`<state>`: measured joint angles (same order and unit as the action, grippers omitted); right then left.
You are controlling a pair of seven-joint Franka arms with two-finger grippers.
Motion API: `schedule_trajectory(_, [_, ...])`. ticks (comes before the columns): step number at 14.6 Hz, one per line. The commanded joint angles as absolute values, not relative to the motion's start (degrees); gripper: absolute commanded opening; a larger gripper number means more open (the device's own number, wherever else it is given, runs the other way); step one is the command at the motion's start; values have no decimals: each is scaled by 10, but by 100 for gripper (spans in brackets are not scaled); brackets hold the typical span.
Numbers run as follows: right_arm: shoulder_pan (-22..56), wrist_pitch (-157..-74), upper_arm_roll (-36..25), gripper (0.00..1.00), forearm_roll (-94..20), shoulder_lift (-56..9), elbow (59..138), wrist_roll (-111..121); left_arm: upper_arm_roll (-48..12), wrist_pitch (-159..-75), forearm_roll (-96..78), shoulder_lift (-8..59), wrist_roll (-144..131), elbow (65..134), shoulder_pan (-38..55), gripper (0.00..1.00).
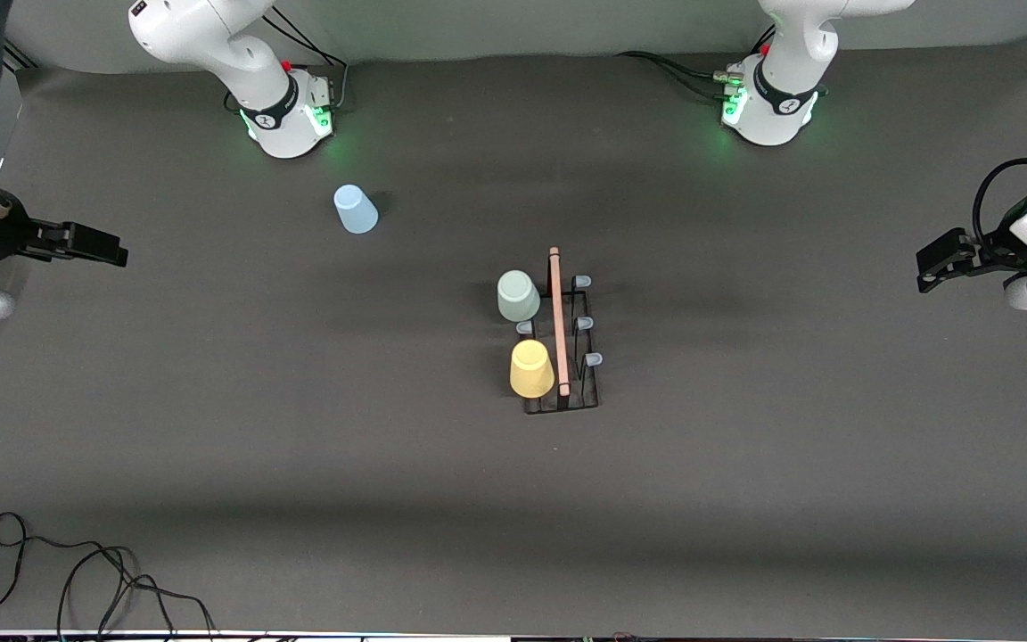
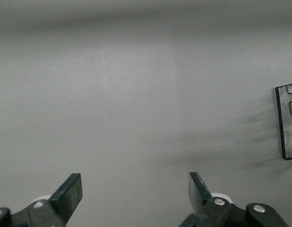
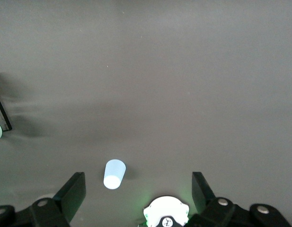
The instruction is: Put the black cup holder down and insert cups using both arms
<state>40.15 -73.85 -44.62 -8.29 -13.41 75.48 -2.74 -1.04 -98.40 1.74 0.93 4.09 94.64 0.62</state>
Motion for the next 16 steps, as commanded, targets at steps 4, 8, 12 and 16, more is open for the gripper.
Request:
schedule_trajectory(4, [439,-812,-448,99,-57,-90,816,-18,-9,-977,25,10,31,940,12,100])
schedule_trajectory(8, [430,-861,-437,99,-47,-58,859,-18,-9,-977,25,11,31,940,12,100])
schedule_trajectory(12, [291,-867,-283,99,-19,-32,875,-18,-8,-977,25,11,31,940,12,99])
schedule_trajectory(16, [181,-868,-171,99,-18,-19,887,-18,-8,-976,25,11,31,942,12,99])
